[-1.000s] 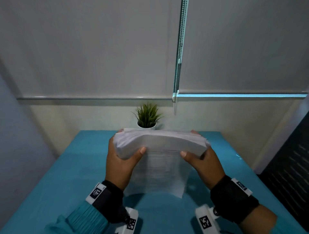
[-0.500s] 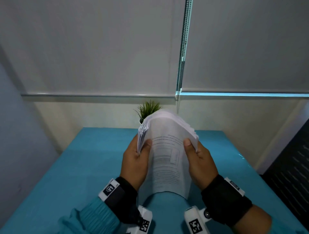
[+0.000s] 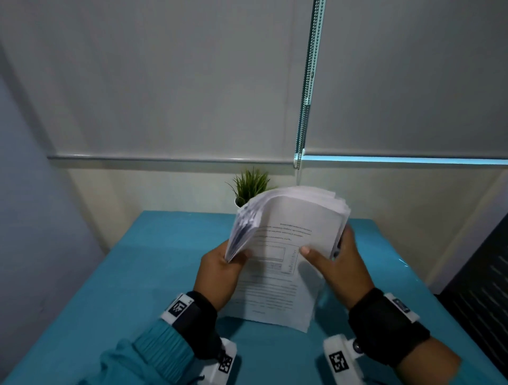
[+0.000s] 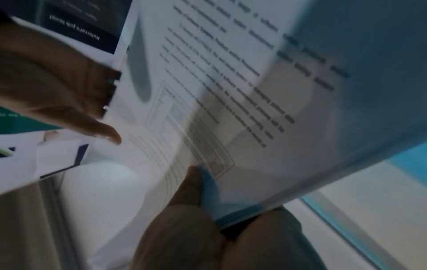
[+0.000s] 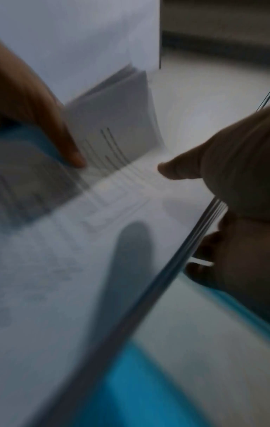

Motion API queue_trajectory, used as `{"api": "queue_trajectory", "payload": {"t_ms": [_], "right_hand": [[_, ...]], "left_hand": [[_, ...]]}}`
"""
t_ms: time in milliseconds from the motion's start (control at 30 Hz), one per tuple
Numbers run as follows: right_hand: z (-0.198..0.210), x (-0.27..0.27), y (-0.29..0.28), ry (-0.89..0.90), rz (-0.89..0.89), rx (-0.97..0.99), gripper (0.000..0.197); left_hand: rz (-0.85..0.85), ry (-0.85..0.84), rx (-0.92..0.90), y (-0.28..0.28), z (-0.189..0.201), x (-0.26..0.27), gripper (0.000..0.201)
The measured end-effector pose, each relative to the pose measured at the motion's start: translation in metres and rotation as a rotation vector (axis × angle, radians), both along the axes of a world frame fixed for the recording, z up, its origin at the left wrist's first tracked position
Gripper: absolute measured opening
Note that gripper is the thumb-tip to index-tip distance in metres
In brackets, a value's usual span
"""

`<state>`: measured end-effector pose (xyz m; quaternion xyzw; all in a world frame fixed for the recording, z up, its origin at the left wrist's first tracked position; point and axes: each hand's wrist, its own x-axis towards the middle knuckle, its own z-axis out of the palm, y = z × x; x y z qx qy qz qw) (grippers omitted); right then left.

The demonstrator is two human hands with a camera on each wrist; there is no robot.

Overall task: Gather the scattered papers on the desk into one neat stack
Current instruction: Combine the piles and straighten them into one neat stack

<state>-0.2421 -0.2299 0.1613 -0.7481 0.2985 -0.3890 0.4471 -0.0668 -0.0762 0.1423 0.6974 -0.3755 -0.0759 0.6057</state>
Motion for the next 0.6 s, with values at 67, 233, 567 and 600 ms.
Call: {"api": "queue_trajectory", "payload": {"t_ms": [67,233,567,600], "right_hand": [[0.021,-0.003,-0.004,0.049,-0.154,-0.249,0.114],[0.056,-0.006,0.013,0.136,0.019,-0.801,0.092],[0.029,-0.011,-0.004,0.089,0.200,-0.678,0.032],[0.029,-0.012,-0.008,0.067,0.183,-0.643,0.027]], "left_hand": [[-0.033,-0.212,0.058,0.001,0.007,0.007,0.015],[-0.150,-0.786,0.256,0.005,0.030,0.009,0.037],[0.369,-0.494,0.115,0.019,0.023,0.057,0.114],[0.381,-0.248,0.088,0.023,0.020,0.064,0.129]]}}
